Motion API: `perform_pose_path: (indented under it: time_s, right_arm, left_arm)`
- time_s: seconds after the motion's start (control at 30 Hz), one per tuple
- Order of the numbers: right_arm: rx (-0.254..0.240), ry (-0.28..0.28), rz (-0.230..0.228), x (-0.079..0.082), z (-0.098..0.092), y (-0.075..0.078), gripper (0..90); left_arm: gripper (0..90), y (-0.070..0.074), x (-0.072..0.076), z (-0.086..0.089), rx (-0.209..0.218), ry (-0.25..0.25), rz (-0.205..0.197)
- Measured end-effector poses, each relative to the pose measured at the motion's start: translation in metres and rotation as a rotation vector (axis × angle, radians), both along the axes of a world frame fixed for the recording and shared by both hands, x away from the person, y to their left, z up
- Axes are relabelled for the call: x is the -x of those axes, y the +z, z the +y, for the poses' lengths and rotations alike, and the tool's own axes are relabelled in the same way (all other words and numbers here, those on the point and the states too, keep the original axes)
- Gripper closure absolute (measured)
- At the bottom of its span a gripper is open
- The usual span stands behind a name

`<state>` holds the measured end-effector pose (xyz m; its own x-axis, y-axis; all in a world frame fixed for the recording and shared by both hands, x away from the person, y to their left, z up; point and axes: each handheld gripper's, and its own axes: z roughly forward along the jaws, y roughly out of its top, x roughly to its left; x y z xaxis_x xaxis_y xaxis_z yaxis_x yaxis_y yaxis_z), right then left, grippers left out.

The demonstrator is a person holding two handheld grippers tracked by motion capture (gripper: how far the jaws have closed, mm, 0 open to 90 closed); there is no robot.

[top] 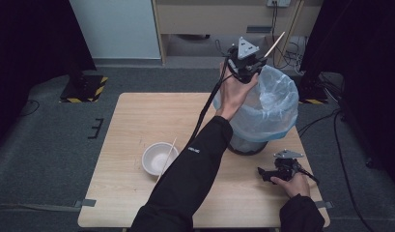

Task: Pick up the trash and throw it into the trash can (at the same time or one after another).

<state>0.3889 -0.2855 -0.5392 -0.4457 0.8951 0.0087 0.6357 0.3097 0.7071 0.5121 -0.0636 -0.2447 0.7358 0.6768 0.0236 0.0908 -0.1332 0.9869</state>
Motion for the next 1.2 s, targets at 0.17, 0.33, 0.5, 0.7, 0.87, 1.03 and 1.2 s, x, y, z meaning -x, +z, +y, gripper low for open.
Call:
perform_pose_path:
  time_s: [0.17, 0.33, 0.5, 0.7, 0.87, 1.03, 1.2]
  right_arm:
    - [0.0, 0.004, 0.001, 0.0, 0.0, 0.0, 1.2]
    - [-0.001, 0.007, 0.003, 0.0, 0.0, 0.0, 1.1]
    - [-0.001, 0.01, 0.003, 0.0, 0.0, 0.0, 0.9]
    - [-0.001, 0.01, 0.003, 0.0, 0.0, 0.0, 1.0]
    - [-0.001, 0.009, 0.002, 0.0, 0.0, 0.0, 1.0]
    - [-0.001, 0.009, 0.004, 0.0, 0.0, 0.0, 1.0]
    - [0.0, 0.01, 0.005, 0.0, 0.0, 0.0, 1.0]
  left_arm:
    - [74.4, -0.001, -0.007, -0.001, 0.012, -0.014, -0.002]
    - [66.2, 0.003, 0.003, 0.007, 0.004, -0.052, -0.042]
    - [57.1, 0.01, 0.028, 0.033, -0.031, -0.071, -0.08]
    - [45.9, 0.01, 0.061, 0.085, -0.063, -0.07, -0.127]
    - [38.4, -0.006, 0.088, 0.136, -0.074, -0.044, -0.118]
    - [33.7, -0.028, 0.11, 0.176, -0.106, 0.004, -0.08]
    - [33.6, -0.073, 0.132, 0.225, -0.107, 0.068, 0.013]
